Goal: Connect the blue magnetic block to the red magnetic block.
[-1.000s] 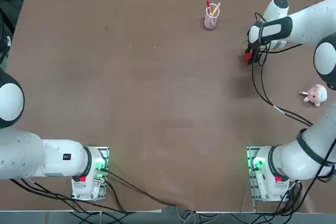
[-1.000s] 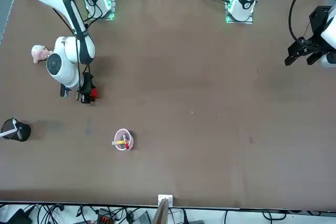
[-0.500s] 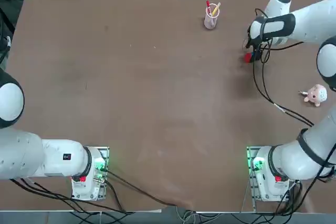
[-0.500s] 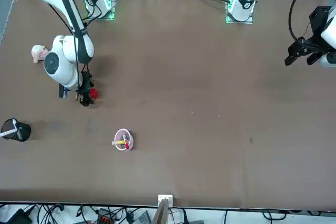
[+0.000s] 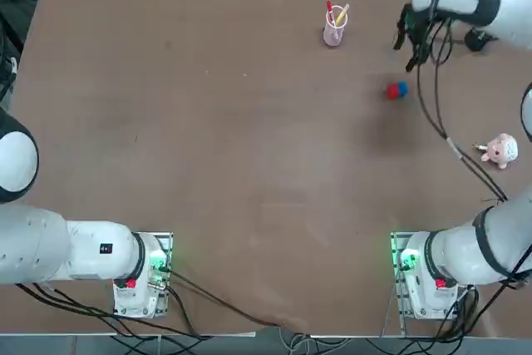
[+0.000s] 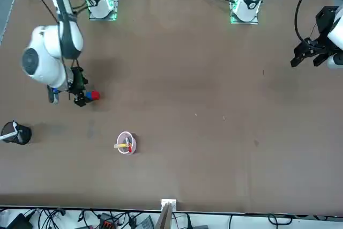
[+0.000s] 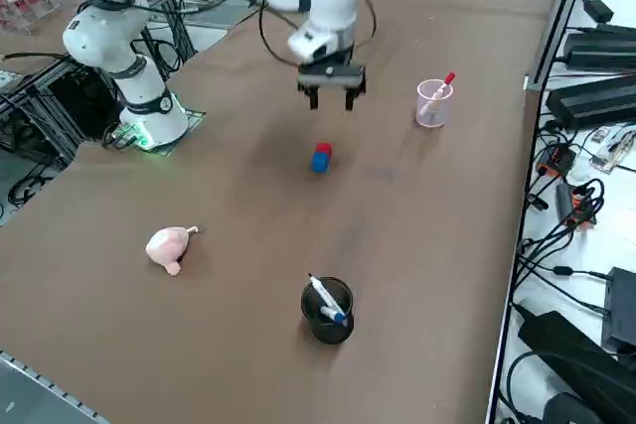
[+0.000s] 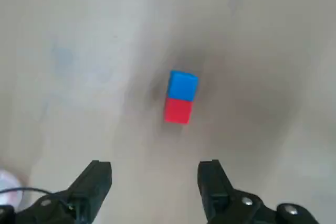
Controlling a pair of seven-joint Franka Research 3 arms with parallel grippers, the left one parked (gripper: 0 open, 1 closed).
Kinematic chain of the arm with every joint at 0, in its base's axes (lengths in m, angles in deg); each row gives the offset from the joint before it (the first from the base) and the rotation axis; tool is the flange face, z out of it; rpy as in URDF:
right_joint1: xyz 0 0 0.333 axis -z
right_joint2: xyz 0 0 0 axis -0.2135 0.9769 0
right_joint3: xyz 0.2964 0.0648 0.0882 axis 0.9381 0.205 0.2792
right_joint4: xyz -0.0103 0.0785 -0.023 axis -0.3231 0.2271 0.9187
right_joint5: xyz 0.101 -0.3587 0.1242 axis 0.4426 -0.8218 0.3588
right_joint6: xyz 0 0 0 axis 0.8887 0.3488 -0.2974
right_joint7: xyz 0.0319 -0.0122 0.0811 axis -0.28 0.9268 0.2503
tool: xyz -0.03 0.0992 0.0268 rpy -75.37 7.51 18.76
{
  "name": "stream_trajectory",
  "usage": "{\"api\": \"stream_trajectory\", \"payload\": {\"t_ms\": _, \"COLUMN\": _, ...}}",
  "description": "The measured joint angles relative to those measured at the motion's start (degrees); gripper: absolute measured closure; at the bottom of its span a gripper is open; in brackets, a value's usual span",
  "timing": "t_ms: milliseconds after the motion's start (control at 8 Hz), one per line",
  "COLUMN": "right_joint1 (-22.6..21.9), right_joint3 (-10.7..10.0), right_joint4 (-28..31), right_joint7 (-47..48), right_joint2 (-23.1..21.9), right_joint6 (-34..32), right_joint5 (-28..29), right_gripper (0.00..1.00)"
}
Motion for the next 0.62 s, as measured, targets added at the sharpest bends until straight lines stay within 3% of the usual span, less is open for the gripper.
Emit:
{"api": "stream_trajectory", "payload": {"t_ms": 375, "right_joint1": 2.24, "right_joint3": -0.06, "right_joint4": -13.56, "right_joint7": -21.08, "right_joint2": -0.80, "right_joint6": -14.69, "right_joint5": -0.47, "right_gripper": 0.00}}
{"api": "stream_trajectory", "payload": {"t_ms": 625, "right_joint1": 4.10, "right_joint3": -0.60, "right_joint4": -17.67, "right_joint7": -38.97, "right_joint2": -2.49, "right_joint6": -19.08, "right_joint5": -1.96, "right_gripper": 0.00}}
